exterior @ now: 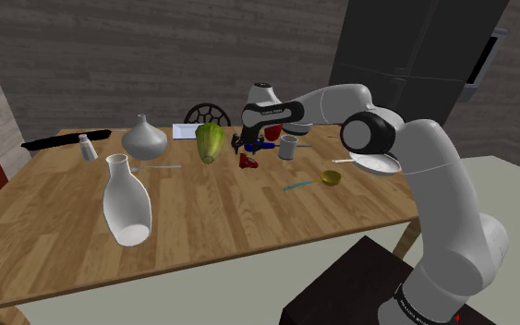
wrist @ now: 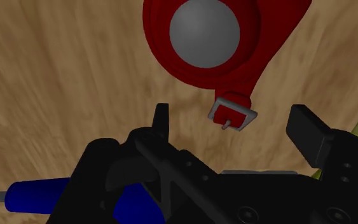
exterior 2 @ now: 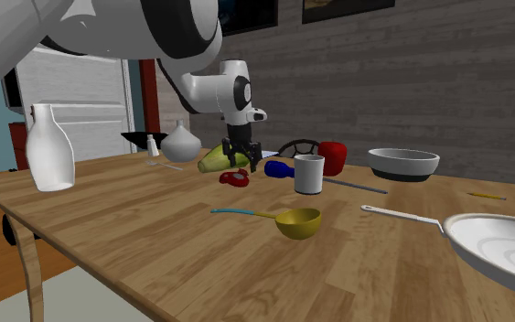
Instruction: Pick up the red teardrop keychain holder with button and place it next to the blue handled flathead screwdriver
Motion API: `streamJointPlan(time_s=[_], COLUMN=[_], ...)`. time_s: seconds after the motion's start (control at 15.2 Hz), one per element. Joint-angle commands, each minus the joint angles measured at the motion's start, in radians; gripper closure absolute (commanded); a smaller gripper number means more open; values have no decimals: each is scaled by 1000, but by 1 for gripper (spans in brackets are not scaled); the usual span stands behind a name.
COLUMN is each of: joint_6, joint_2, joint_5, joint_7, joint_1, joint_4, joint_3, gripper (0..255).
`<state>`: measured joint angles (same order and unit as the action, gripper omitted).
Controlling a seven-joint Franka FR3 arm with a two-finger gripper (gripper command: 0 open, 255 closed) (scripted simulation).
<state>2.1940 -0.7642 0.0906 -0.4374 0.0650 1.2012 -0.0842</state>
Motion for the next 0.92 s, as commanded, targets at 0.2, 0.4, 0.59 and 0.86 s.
streamJointPlan(time_s=[0.2, 0.4, 0.59, 0.86], joint_6=[-15, -65, -65, -65], joint_2=[23, 83, 83, 83], joint_5=[-1, -5, -5, -5], joint_7=[0, 1, 1, 1], joint_1=[0, 2, 2, 2], joint_4=[9, 19, 19, 19], joint_3=[-1, -4, -4, -4], gripper=[0, 0, 0, 0])
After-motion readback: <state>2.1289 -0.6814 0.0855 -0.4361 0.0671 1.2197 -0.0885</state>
